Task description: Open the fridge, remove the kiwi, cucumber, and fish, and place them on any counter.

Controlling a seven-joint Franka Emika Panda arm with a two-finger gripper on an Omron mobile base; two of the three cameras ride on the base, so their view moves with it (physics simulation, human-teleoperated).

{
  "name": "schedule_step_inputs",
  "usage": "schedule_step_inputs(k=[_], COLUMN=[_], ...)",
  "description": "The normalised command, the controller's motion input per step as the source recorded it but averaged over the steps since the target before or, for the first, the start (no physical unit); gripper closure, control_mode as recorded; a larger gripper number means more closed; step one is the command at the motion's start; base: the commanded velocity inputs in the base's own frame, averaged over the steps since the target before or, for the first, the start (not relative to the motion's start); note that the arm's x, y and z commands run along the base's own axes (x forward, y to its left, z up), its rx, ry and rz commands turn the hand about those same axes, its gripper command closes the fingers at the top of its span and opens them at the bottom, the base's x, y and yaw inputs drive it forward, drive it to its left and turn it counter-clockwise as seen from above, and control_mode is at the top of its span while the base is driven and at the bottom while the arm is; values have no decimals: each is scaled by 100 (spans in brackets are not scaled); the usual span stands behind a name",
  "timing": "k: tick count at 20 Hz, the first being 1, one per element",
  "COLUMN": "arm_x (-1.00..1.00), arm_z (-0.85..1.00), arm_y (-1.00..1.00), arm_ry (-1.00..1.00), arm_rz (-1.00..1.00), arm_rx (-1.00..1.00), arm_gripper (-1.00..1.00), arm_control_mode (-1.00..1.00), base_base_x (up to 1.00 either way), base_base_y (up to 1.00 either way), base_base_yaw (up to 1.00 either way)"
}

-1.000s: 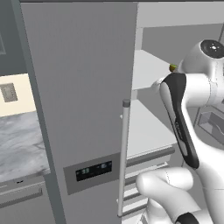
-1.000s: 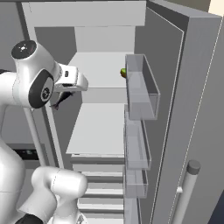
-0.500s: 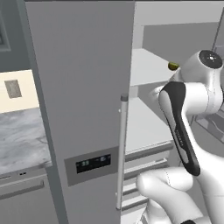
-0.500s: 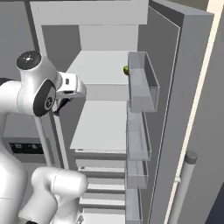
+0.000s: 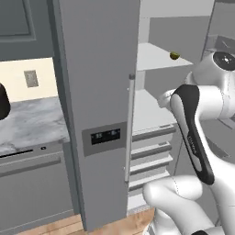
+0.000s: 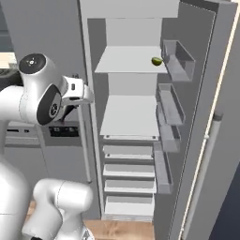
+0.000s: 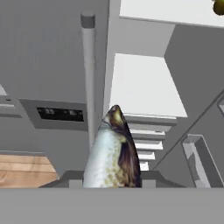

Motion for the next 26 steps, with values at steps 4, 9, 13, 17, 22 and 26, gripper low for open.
schedule_step_inputs(k=[4, 9, 13, 17, 22, 26], arm_x=[0, 0, 0, 0, 0, 0], arm_z=[0, 0, 0, 0, 0, 0], arm_y=[0, 0, 0, 0, 0, 0], arm_ry=[0, 0, 0, 0, 0, 0], arm_rz=[0, 0, 0, 0, 0, 0], arm_rx=[0, 0, 0, 0, 0, 0], arm_gripper=[100, 100, 100, 100, 100, 100], arm_control_mode=[100, 100, 100, 100, 100, 100], base_base_x=[-4, -15, -4, 1, 22, 78], base_base_y=[100, 100, 100, 93, 91, 49], base_base_yaw=[11, 12, 13, 15, 8, 1])
